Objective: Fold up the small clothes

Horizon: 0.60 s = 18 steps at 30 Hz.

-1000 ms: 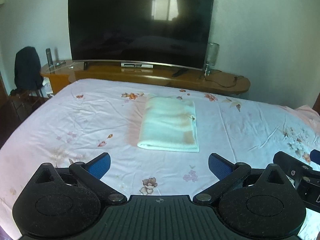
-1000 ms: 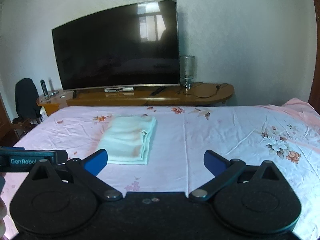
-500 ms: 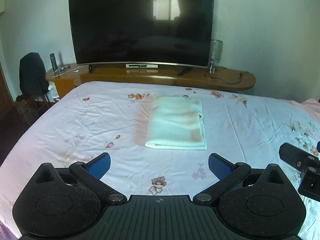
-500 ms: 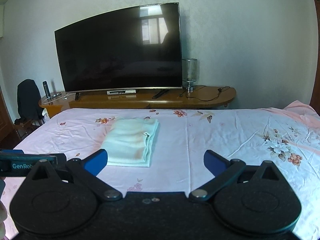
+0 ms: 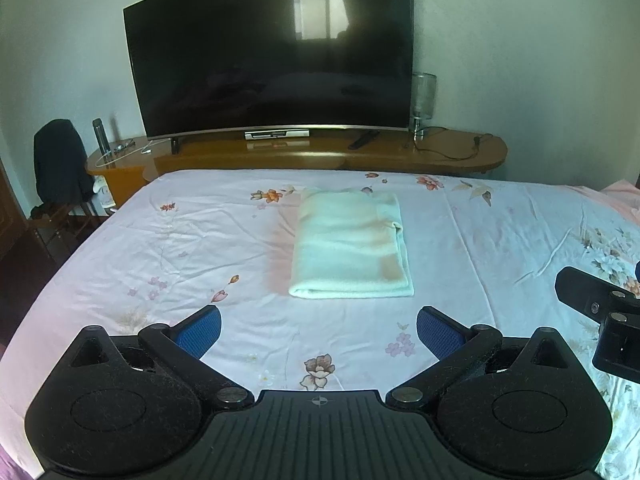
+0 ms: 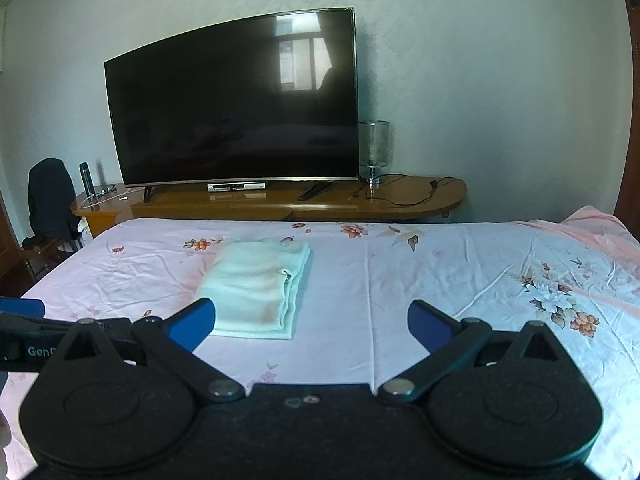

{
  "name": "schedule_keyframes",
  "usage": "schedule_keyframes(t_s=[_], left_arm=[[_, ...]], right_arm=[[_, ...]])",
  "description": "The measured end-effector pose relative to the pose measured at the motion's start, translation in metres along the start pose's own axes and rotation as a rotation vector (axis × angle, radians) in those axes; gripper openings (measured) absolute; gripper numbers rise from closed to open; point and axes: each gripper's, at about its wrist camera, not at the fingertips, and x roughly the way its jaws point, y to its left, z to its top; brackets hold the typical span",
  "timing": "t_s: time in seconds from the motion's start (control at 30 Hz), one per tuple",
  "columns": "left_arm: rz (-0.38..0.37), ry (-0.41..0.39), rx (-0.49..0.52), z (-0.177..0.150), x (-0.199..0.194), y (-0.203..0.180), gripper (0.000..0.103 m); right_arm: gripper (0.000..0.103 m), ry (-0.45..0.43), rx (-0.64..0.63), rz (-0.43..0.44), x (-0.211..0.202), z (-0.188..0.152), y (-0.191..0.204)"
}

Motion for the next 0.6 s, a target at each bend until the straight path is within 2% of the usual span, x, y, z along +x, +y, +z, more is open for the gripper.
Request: schedule_keyframes(t_s=[0.6], left_arm=[[0.003, 0.018, 0.007, 0.004, 0.011, 0.0, 0.103]], right_arm=[[0.103, 0.024, -0.025, 0.005, 0.014, 0.001, 0.003]])
